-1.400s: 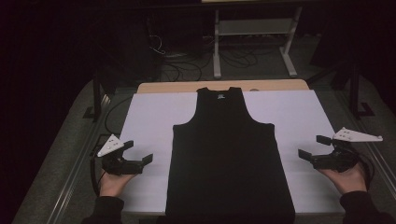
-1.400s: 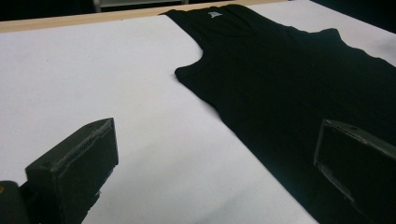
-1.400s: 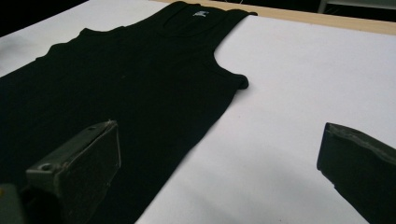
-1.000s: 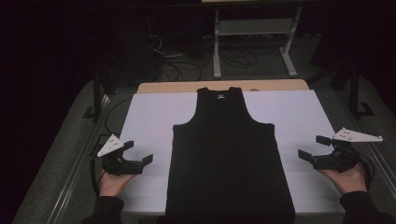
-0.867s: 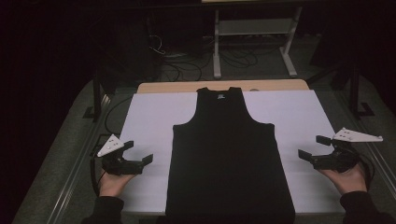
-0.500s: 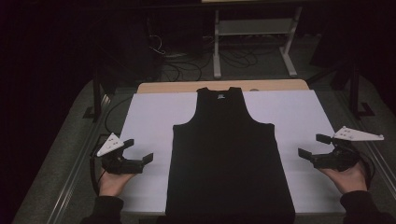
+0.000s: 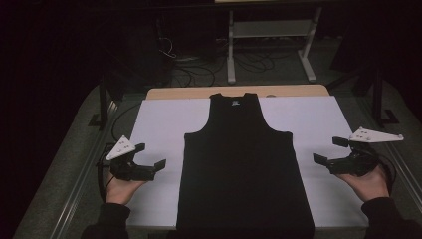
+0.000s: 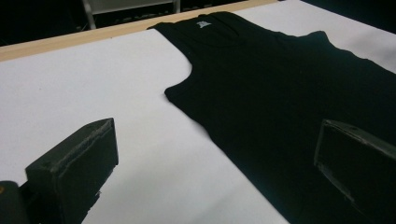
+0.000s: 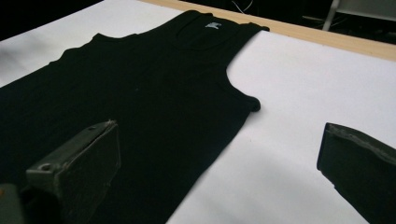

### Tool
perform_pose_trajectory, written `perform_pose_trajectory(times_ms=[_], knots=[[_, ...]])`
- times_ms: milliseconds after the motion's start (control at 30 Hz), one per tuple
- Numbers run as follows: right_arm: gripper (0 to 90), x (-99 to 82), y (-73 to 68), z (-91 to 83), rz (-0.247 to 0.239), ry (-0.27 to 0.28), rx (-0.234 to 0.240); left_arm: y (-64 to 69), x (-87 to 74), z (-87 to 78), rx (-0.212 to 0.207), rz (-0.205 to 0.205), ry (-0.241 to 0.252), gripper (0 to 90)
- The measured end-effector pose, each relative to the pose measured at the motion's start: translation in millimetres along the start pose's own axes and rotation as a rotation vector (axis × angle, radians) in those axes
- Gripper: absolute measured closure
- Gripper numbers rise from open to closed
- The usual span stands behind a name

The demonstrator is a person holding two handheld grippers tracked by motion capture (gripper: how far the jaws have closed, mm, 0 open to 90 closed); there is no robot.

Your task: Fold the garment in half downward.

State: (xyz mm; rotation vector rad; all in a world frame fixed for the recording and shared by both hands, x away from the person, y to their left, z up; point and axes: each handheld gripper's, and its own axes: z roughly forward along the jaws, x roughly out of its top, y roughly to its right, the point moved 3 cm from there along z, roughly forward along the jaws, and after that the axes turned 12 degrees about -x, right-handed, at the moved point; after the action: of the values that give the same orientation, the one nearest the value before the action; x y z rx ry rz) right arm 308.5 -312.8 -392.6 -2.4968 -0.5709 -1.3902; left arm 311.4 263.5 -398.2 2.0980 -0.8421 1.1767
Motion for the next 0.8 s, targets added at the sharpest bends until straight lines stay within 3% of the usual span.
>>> perform_pose_trajectory(times_ms=[533, 800], knots=[[0.0, 23.5, -0.5, 6.8, -0.045, -0.017, 0.024, -6.7, 18.7, 4.1, 0.000, 0.027, -0.029, 0.0], [0.0, 33.0, 1.1, 12.0, -0.067, -0.021, 0.032, -12.3, 22.0, 9.1, -0.005, 0.022, -0.050, 0.0]])
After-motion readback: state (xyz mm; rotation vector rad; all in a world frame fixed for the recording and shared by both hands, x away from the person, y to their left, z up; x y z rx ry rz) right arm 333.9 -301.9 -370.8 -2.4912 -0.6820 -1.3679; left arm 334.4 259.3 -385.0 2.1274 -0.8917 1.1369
